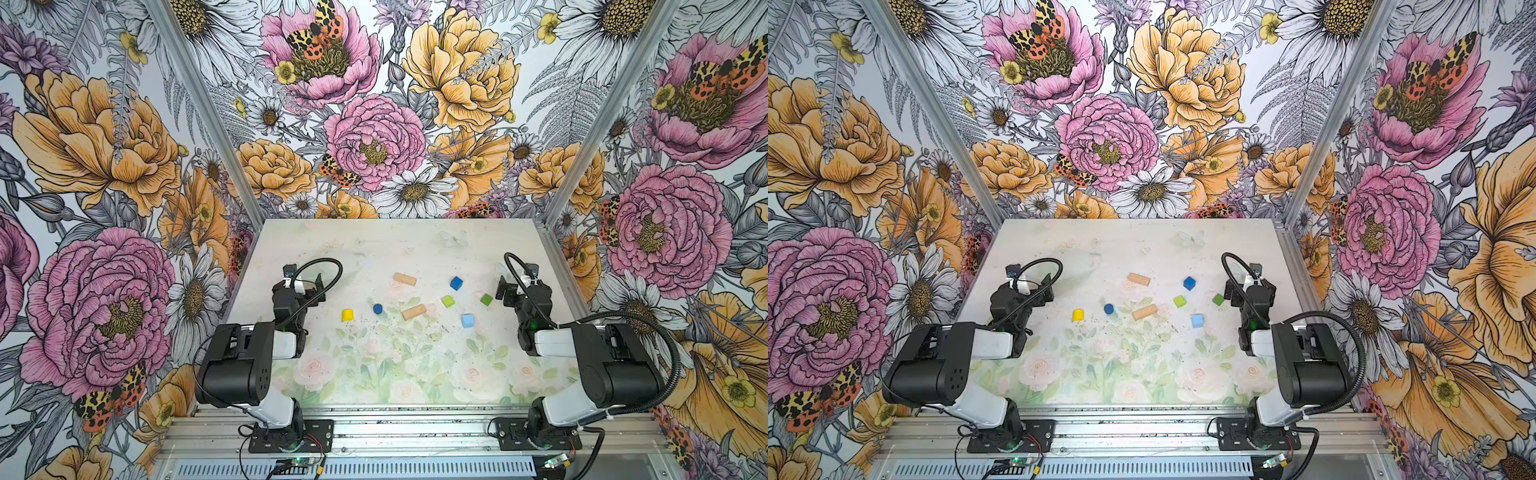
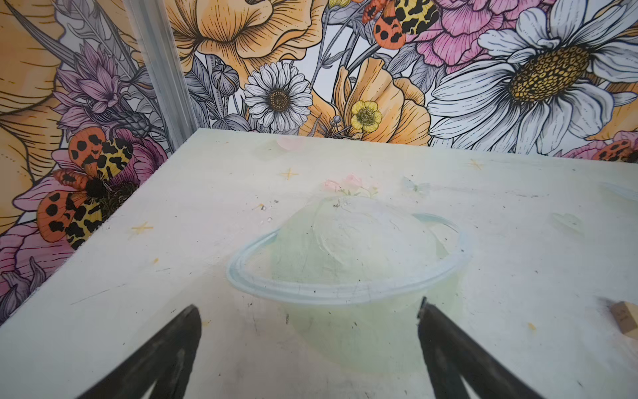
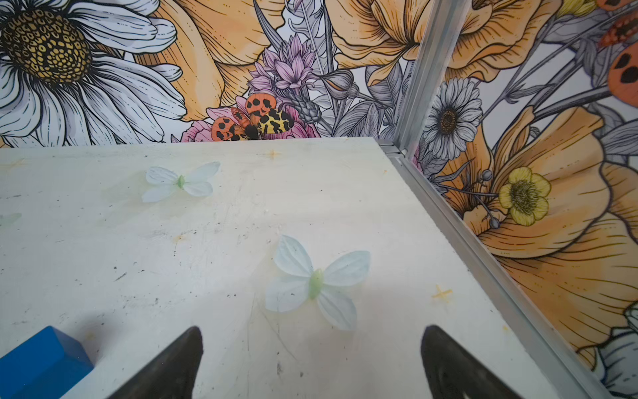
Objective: Build the wood block tower
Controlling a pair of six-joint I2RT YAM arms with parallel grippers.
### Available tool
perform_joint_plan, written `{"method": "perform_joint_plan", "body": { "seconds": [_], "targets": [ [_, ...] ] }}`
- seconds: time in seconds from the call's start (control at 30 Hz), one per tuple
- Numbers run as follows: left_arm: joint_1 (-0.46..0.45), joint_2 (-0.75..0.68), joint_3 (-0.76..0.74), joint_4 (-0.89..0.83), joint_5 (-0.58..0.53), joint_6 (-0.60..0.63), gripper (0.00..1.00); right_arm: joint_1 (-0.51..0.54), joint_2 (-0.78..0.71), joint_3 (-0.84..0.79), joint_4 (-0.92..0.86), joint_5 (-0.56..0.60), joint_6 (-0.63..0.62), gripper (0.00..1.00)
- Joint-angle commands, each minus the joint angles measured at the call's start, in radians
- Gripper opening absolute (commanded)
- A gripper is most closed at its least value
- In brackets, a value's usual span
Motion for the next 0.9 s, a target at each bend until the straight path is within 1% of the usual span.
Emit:
{"method": "perform_joint_plan", "body": {
  "seconds": [0.0, 0.87],
  "targets": [
    [-0.004, -0.008, 0.014, 0.003, 0.008, -0.001, 0.99, -0.001, 0.000, 0.016, 0.002, -0.013, 0.009, 1.00],
    [0.001, -0.008, 0.014, 0.001, 0.017, -0.005, 0.99, -0.001, 0.000, 0.017, 0.003, -0.013, 0.009, 1.00]
  ]
}}
